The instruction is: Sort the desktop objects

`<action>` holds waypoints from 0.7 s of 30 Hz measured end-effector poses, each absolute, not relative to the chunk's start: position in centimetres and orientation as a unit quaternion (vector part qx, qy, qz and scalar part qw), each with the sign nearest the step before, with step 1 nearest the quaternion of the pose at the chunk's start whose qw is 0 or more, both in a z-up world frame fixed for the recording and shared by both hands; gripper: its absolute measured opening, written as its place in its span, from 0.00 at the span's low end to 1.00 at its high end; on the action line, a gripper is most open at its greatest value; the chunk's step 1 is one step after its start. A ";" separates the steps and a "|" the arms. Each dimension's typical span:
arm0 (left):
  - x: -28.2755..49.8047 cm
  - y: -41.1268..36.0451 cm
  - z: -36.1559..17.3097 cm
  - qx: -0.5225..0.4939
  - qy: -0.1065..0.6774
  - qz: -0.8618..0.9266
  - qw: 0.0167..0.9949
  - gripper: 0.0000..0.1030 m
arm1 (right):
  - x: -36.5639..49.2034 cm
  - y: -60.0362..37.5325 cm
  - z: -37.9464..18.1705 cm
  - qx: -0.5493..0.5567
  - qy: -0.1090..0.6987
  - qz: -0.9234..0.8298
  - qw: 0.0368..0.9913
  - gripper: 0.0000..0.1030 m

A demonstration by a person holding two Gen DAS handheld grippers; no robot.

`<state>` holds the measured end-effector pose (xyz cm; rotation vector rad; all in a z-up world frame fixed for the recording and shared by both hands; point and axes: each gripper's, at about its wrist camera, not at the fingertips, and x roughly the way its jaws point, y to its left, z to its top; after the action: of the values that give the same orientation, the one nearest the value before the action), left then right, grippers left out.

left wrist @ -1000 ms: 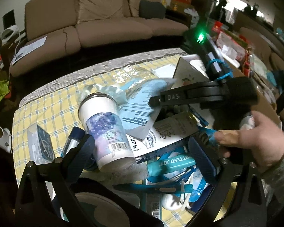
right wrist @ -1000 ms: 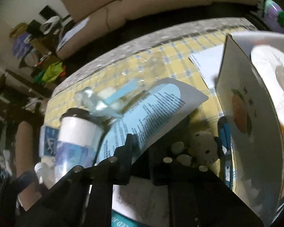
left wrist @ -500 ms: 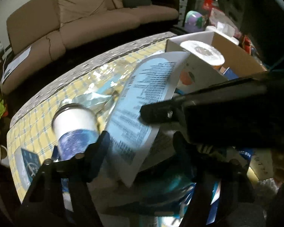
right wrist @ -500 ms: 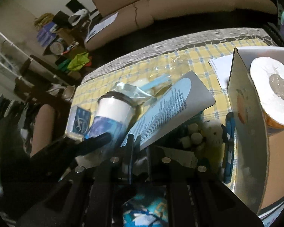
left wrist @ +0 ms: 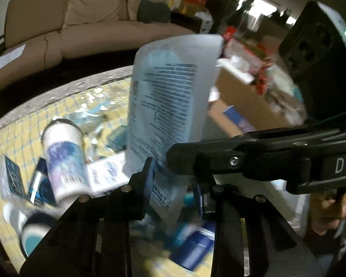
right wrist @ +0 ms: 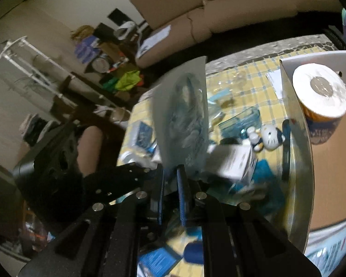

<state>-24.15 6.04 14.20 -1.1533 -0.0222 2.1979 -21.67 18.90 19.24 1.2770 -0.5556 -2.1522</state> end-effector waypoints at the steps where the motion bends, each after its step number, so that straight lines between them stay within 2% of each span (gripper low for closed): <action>1: -23.0 5.8 14.7 -0.438 -0.028 0.834 0.334 0.28 | -20.3 18.8 19.7 0.474 -0.210 -0.803 0.293 0.10; 8: -16.5 4.1 13.8 -0.448 -0.138 0.798 0.378 0.25 | -15.0 16.8 18.6 0.485 -0.223 -0.782 0.322 0.10; 15: -11.5 0.0 9.5 -0.470 -0.191 0.792 0.340 0.25 | -12.1 16.7 15.9 0.486 -0.253 -0.770 0.327 0.14; 17: -10.5 -1.1 8.2 -0.478 -0.193 0.791 0.329 0.27 | -11.5 18.2 15.8 0.475 -0.248 -0.789 0.300 0.26; 19: -9.8 -1.8 7.1 -0.482 -0.190 0.794 0.319 0.38 | -11.3 19.2 15.8 0.477 -0.212 -0.812 0.260 0.47; 21: -9.6 -1.8 6.6 -0.484 -0.186 0.794 0.319 0.46 | -11.0 19.6 15.8 0.480 -0.182 -0.825 0.237 0.49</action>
<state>-9.63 -1.82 6.56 -1.2727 -0.4882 2.0876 -10.97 19.62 15.83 1.3161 -0.4980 -2.2618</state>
